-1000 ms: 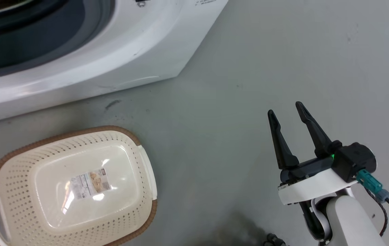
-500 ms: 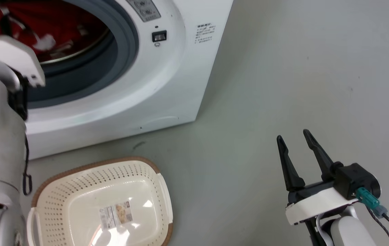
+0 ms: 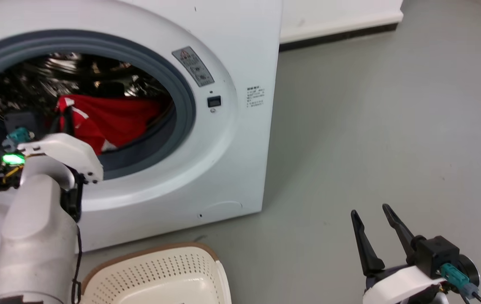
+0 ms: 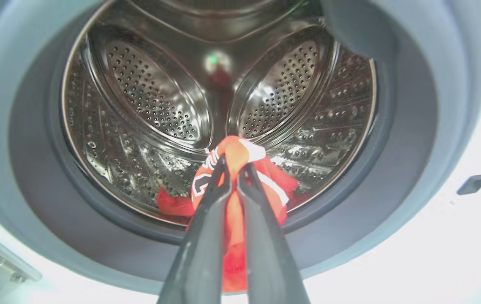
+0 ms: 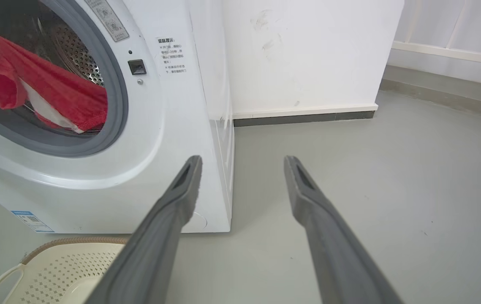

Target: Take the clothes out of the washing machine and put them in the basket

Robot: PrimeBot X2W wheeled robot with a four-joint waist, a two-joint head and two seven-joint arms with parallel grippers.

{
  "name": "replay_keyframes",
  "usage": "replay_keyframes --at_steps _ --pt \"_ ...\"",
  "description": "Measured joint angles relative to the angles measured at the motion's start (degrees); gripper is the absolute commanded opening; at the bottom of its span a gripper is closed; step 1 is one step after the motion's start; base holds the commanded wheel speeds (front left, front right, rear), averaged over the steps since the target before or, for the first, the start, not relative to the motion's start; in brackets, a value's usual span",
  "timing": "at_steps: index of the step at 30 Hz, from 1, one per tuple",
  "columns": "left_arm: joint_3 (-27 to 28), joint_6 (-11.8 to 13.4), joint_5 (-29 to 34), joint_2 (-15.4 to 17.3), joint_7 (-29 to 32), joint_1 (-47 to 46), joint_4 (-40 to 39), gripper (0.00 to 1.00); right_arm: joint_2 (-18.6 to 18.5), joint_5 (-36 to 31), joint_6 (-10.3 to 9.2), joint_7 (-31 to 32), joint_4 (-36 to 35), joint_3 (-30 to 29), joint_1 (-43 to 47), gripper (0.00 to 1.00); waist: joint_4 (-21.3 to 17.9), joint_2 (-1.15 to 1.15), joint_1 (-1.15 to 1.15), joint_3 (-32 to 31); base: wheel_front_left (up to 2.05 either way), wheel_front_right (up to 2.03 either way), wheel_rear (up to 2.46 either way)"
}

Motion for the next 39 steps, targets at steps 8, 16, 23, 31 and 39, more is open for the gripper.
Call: replay_keyframes --at_steps 8,16,23,31,39 --pt "0.1 -0.8 0.3 -2.6 0.0 6.8 -13.1 0.00 0.0 -0.6 0.00 2.4 -3.4 -0.9 3.8 1.00 3.8 0.00 -0.01 -4.9 0.00 0.00 0.00" --pt "-1.2 -0.9 0.9 -5.5 -0.1 14.7 -31.2 0.00 0.0 -0.6 0.00 3.4 -5.5 -1.8 5.8 1.00 7.0 0.00 0.00 -6.5 0.00 0.00 0.00" --pt "-2.5 0.3 0.7 -6.8 3.6 22.6 -47.6 0.00 0.0 -0.4 0.00 3.9 -6.2 -1.8 6.2 1.00 9.4 0.00 0.01 -6.6 0.00 0.00 0.00" --pt "-2.4 3.6 -0.4 -8.0 9.8 36.9 -62.3 0.00 0.0 -0.3 0.00 4.0 -6.8 -1.4 6.2 1.00 11.2 0.00 0.02 -4.9 0.00 0.00 0.00" --pt "-2.8 5.2 -3.2 -10.2 10.0 46.5 -55.2 0.00 0.0 -0.3 -0.01 3.9 -7.1 -0.7 4.4 1.00 11.4 0.00 0.02 -0.9 0.00 0.00 0.00"
